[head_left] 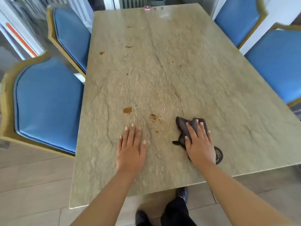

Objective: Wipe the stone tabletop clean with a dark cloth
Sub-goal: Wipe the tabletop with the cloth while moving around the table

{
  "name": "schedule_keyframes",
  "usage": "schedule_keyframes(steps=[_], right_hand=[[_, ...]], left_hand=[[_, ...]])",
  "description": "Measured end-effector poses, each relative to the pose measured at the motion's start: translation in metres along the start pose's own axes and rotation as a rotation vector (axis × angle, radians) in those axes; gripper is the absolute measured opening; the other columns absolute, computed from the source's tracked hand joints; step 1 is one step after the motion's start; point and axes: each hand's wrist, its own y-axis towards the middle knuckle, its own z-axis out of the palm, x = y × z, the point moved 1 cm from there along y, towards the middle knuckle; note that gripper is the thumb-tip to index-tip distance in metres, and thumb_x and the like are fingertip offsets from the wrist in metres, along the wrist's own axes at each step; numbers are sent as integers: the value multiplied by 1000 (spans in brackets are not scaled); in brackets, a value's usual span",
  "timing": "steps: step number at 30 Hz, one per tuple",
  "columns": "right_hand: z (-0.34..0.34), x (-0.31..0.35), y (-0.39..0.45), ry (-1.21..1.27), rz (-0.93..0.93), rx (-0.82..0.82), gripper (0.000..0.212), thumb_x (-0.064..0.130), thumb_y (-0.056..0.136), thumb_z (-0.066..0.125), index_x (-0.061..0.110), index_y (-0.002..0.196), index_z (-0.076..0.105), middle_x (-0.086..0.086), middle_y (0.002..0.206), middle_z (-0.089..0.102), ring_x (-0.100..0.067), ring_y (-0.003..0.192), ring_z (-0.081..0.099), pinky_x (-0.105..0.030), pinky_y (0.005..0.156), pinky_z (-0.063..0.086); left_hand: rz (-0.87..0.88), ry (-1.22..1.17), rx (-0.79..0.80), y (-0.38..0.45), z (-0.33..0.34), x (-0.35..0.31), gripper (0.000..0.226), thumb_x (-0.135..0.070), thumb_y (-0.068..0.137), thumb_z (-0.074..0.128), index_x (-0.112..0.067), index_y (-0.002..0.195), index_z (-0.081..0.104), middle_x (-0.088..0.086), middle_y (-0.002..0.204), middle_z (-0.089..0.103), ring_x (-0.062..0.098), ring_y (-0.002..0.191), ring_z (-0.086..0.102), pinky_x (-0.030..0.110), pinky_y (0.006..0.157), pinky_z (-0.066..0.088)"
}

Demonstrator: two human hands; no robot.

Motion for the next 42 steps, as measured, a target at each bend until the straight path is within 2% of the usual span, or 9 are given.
schedule_keyframes(steps=[5, 10, 19, 24, 28, 32, 35, 39, 42], right_hand=[[8, 40, -38, 48, 368, -50, 56, 39, 100, 24, 20, 153, 16, -12, 160, 3, -26, 148, -4, -44, 120, -1], [26, 94, -59, -18, 108, -48, 61, 43, 95, 25, 14, 149, 29, -19, 156, 20, -33, 146, 13, -50, 116, 10], [8, 86, 26, 49, 131, 85, 59, 44, 100, 18, 24, 153, 0, -10, 160, -13, -25, 146, -16, -43, 119, -9], [20, 84, -60, 17, 45, -67, 58, 42, 98, 21, 19, 151, 20, -16, 158, 12, -31, 147, 6, -48, 119, 10], [21, 79, -66, 8, -30, -16, 57, 44, 97, 23, 21, 150, 27, -16, 156, 23, -31, 146, 15, -50, 117, 16], [4, 68, -18, 16, -70, 109, 63, 53, 95, 10, 29, 152, 0, -11, 161, 0, -29, 147, -8, -50, 117, -4], [-20, 55, 0, 377, -57, 166, 60, 37, 102, 24, 38, 149, -14, -2, 161, 10, -21, 148, -7, -48, 115, -11], [-32, 16, -3, 560, 159, 98, 57, 21, 103, 26, 38, 151, 1, -3, 160, 12, -25, 148, -2, -41, 118, 3], [-28, -6, -12, 526, 229, 172, 54, 17, 103, 27, 31, 152, 10, -1, 161, 6, -27, 148, 0, -39, 115, 20]], left_hand=[[70, 1, -37, -6, 6, 7, 67, -48, 93, -2, -25, 155, -6, -3, 162, -19, 14, 146, -24, 39, 121, -11], [92, -17, -52, -5, 6, 7, 70, -44, 89, -3, -22, 156, 2, -1, 163, -12, 15, 148, -19, 40, 121, -9], [106, -9, -62, -8, 5, 8, 66, -41, 90, 1, -26, 155, -1, -5, 163, -12, 12, 147, -21, 37, 121, -12], [98, -4, -54, -7, 5, 8, 69, -42, 89, 1, -23, 156, 4, -3, 164, -8, 15, 149, -17, 39, 121, -9], [90, 12, -48, -6, 5, 6, 71, -44, 88, 1, -23, 156, 4, -3, 164, -9, 16, 148, -18, 37, 120, -12], [105, -22, -48, -9, 1, 8, 66, -44, 92, 11, -24, 156, 8, -3, 164, -4, 15, 149, -15, 35, 120, -12], [71, -97, -55, -10, -4, 2, 61, -34, 97, 38, -21, 154, 20, 0, 163, 8, 19, 150, -3, 39, 122, -3], [299, -154, -130, -10, -4, -47, 52, -23, 95, 51, -10, 144, 41, 7, 153, 32, 27, 143, 26, 45, 119, 22], [389, -65, -65, 5, 14, -101, 59, -36, 99, 42, -8, 149, 32, 14, 159, 22, 29, 148, 17, 40, 122, 11]])
